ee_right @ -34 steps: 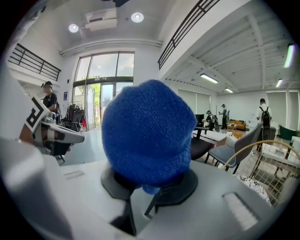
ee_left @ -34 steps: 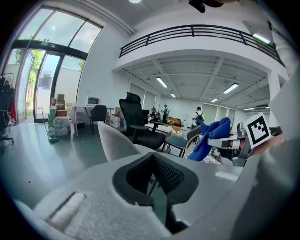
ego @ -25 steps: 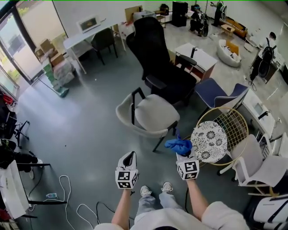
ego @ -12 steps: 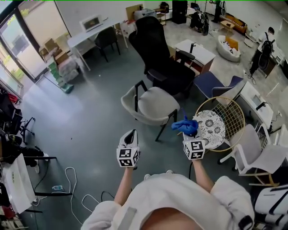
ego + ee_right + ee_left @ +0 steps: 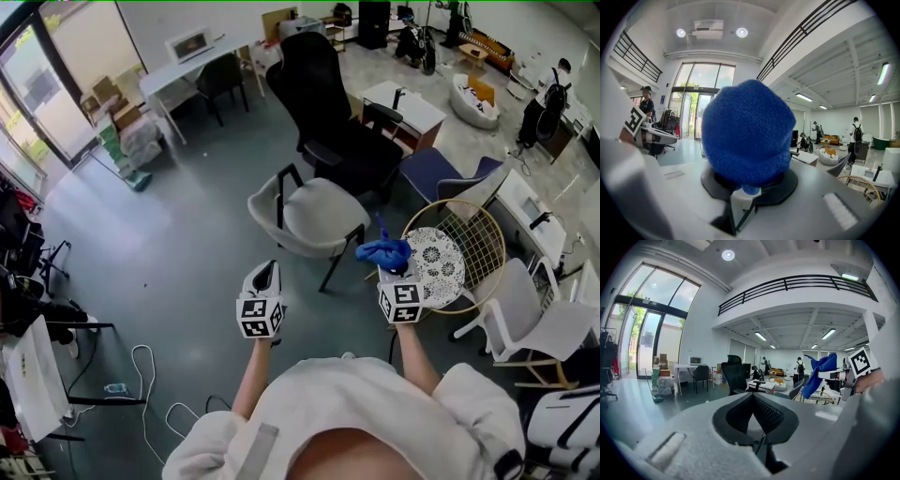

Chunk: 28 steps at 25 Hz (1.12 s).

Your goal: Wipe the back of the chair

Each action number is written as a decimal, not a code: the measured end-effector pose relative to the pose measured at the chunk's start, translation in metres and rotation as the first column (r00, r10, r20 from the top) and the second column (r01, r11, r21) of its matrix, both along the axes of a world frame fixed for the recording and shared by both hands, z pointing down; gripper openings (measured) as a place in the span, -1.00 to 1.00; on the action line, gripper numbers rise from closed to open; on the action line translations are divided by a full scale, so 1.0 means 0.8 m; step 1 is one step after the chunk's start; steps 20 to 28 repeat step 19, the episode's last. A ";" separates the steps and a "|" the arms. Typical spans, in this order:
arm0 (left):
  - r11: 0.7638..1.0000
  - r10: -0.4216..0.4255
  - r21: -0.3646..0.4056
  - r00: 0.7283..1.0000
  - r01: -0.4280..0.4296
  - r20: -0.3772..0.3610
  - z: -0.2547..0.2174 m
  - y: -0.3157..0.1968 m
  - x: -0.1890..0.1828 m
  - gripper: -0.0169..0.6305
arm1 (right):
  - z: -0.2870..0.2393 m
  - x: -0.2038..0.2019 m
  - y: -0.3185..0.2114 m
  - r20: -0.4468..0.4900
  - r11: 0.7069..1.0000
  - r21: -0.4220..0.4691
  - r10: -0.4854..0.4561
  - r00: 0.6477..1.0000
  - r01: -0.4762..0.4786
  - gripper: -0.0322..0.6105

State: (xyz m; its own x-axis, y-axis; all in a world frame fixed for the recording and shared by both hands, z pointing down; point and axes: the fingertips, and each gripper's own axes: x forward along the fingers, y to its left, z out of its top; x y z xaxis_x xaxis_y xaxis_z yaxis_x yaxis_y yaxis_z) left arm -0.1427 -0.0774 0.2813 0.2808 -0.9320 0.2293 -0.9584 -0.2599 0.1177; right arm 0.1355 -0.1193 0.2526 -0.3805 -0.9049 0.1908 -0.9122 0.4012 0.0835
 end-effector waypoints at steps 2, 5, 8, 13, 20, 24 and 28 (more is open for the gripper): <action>1.000 0.008 -0.002 1.000 -0.008 0.004 0.001 0.002 0.005 -0.94 | 0.004 0.001 0.004 0.003 1.000 -0.009 0.002 1.000 -0.002 -0.66; 1.000 0.008 -0.004 1.000 -0.008 0.004 0.002 0.004 0.007 -0.94 | 0.008 0.004 0.008 0.005 1.000 -0.018 0.012 1.000 -0.012 -0.67; 1.000 0.009 -0.011 1.000 -0.009 0.004 0.005 0.007 0.008 -0.94 | 0.013 0.006 0.011 -0.001 0.999 -0.029 0.015 1.000 -0.015 -0.67; 1.000 0.008 -0.024 1.000 -0.008 0.006 0.010 0.016 0.009 -0.94 | 0.019 0.009 0.018 -0.010 0.999 -0.042 0.017 1.000 -0.017 -0.67; 1.000 0.007 -0.022 1.000 -0.007 0.013 0.011 0.018 0.013 -0.94 | 0.022 0.013 0.019 -0.009 0.999 -0.041 0.012 1.000 -0.012 -0.67; 1.000 0.007 -0.022 1.000 -0.007 0.013 0.011 0.018 0.013 -0.94 | 0.022 0.013 0.019 -0.009 0.999 -0.041 0.012 1.000 -0.012 -0.67; 1.000 0.007 -0.022 1.000 -0.007 0.013 0.011 0.018 0.013 -0.94 | 0.022 0.013 0.019 -0.009 0.999 -0.041 0.012 1.000 -0.012 -0.67</action>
